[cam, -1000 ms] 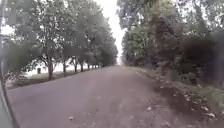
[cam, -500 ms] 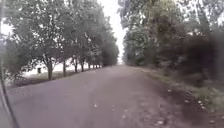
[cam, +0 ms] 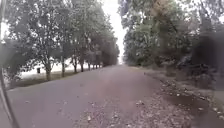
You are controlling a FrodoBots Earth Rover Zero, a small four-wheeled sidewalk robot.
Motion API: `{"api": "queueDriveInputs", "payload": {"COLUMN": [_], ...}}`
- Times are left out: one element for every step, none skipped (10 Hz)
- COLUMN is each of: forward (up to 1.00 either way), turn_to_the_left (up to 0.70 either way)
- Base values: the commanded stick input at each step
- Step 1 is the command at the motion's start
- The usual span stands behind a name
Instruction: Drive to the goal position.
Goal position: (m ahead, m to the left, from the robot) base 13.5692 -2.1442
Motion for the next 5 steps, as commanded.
{"api": "queueDriveInputs", "payload": {"forward": [0.7, 0.7, 0.7, 0.7, 0.7], "turn_to_the_left": [0.0, 0.0, 0.0, 0.0, 0.0]}}
